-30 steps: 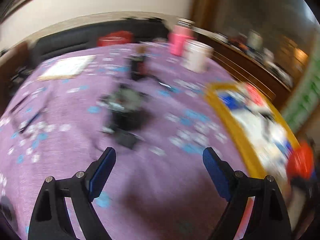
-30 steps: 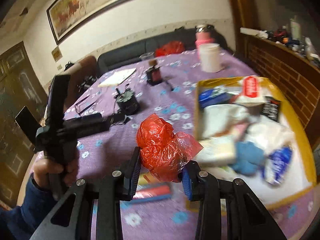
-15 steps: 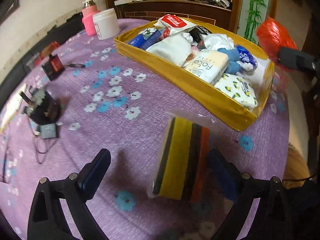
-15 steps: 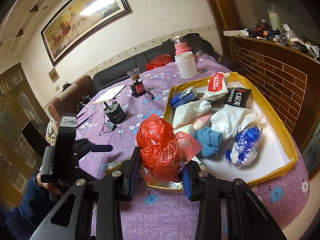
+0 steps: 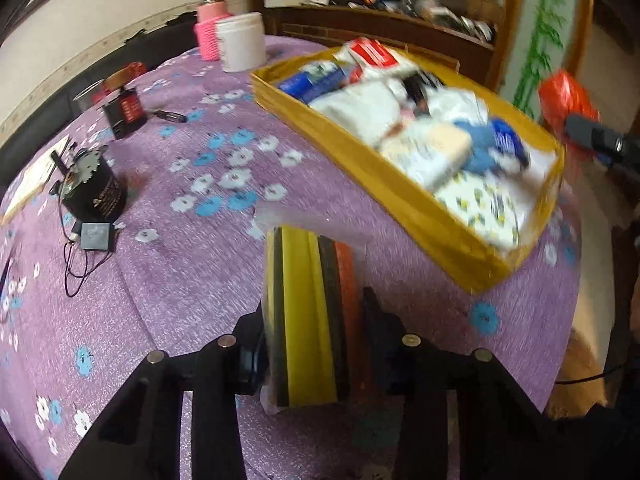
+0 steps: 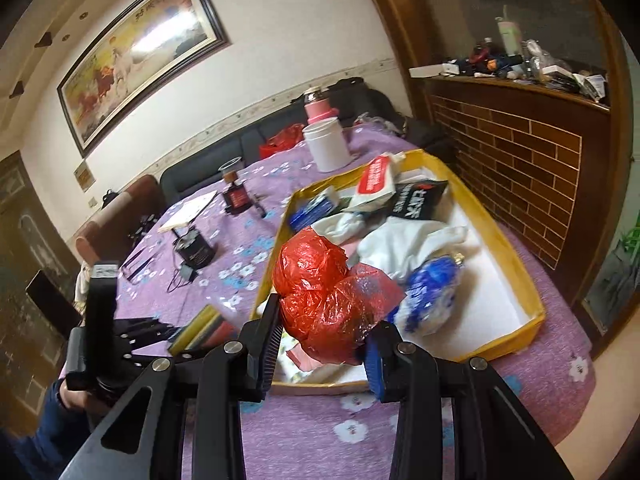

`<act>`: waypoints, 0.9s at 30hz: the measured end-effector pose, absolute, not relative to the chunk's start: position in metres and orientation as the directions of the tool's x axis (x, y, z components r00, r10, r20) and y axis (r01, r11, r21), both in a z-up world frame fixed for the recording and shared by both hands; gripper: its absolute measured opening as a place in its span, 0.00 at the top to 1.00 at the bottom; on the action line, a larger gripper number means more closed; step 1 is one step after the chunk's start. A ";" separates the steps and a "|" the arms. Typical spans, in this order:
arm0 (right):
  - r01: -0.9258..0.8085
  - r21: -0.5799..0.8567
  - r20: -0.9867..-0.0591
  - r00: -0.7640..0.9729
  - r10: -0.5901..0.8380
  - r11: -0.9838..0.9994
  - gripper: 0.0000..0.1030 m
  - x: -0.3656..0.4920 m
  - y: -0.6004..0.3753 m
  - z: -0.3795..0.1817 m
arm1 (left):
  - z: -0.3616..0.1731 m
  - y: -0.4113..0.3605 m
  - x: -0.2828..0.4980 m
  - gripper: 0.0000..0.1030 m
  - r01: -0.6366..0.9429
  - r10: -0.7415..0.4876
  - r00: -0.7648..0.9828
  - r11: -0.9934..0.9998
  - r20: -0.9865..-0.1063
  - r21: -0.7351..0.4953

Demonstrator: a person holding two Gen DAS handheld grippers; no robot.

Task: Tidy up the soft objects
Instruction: 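Carry the strip pack and red bag with both grippers toward the tray, then move the strip pack and red bag with both grippers over the tray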

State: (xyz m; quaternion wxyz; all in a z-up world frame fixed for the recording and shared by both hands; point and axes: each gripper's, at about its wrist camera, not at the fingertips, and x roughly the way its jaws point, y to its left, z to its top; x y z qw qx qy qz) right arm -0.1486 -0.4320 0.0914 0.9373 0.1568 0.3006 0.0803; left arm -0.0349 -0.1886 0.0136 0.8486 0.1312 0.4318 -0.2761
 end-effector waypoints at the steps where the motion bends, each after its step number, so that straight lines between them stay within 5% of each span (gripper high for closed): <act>1: -0.051 0.346 -0.532 0.812 0.241 0.937 0.62 -0.148 -0.435 0.092 | 0.017 -0.187 -0.034 0.62 0.571 -0.359 0.486 0.821 -0.797 -0.022; 12: -0.008 0.462 -0.507 0.818 0.271 0.887 0.62 -0.146 -0.469 0.097 | 0.067 -0.179 -0.044 0.62 0.532 -0.417 0.549 0.843 -0.725 -0.082; 27: -0.142 0.360 -0.404 0.867 0.291 0.922 0.61 -0.149 -0.404 0.245 | 0.168 -0.137 -0.068 0.62 0.552 -0.437 0.667 0.834 -0.604 0.005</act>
